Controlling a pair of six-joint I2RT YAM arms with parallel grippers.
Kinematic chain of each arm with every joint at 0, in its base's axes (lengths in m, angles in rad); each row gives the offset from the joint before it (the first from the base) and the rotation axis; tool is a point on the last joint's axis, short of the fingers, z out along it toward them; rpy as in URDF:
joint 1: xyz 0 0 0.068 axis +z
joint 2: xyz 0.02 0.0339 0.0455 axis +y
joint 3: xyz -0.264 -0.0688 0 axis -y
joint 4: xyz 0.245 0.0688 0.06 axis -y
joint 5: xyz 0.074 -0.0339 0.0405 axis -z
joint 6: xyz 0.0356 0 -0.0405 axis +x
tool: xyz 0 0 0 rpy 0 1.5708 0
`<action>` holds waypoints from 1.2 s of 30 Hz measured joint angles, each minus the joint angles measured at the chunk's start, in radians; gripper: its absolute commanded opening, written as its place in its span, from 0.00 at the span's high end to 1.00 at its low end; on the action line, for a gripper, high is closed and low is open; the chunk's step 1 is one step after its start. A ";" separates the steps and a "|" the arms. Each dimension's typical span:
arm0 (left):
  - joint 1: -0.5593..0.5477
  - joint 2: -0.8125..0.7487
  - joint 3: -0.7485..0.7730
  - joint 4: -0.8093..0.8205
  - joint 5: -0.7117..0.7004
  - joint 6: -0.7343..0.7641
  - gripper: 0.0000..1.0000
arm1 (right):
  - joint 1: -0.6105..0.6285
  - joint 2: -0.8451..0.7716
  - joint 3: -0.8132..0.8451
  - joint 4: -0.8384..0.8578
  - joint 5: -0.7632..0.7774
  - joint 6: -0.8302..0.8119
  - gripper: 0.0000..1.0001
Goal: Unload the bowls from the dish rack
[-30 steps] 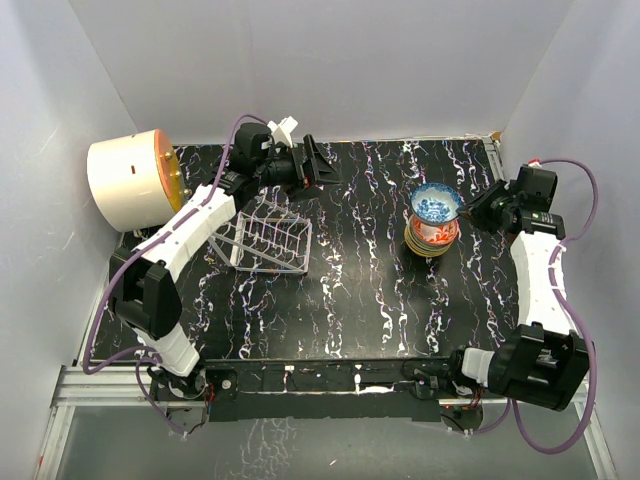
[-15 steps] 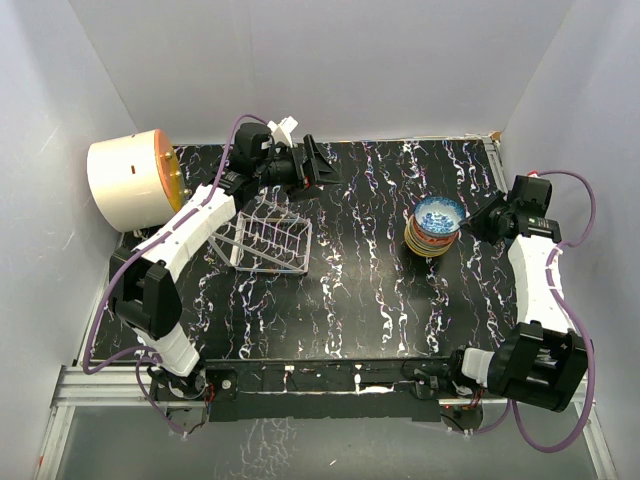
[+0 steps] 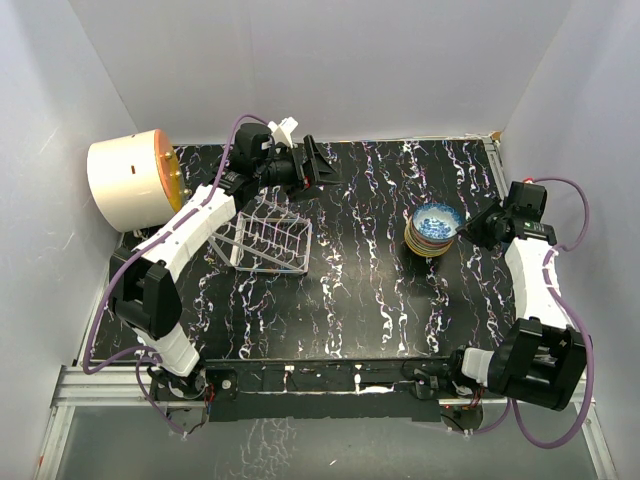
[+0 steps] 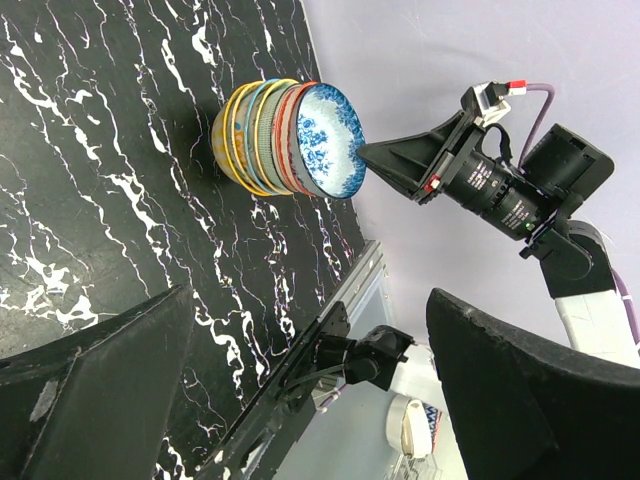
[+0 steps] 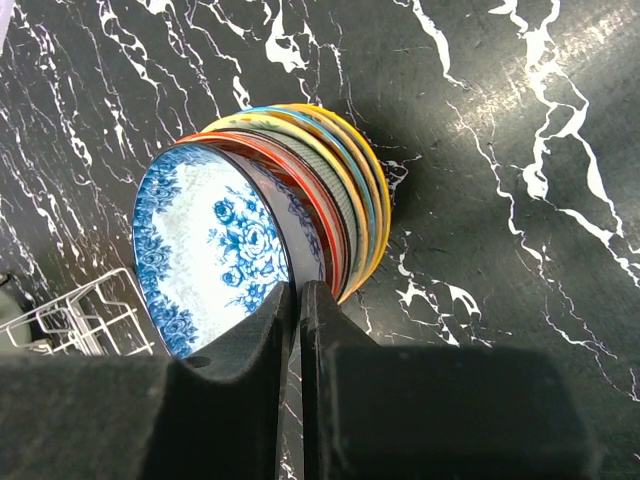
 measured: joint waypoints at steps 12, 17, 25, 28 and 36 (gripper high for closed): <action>0.000 0.000 0.000 0.000 0.003 0.000 0.03 | -0.004 0.015 -0.015 0.034 -0.032 0.000 0.73; 0.000 0.000 0.000 -0.001 0.003 0.000 0.03 | -0.004 0.015 -0.014 0.050 -0.037 0.000 0.64; 0.000 0.000 0.000 -0.004 0.002 0.000 0.03 | -0.004 0.015 0.011 0.033 -0.021 0.000 0.60; 0.000 0.000 0.000 -0.008 0.002 0.001 0.03 | -0.004 0.014 0.055 0.011 0.001 -0.003 0.58; 0.000 0.000 0.008 -0.057 -0.031 0.029 0.04 | -0.004 0.005 0.145 -0.013 0.022 -0.027 0.51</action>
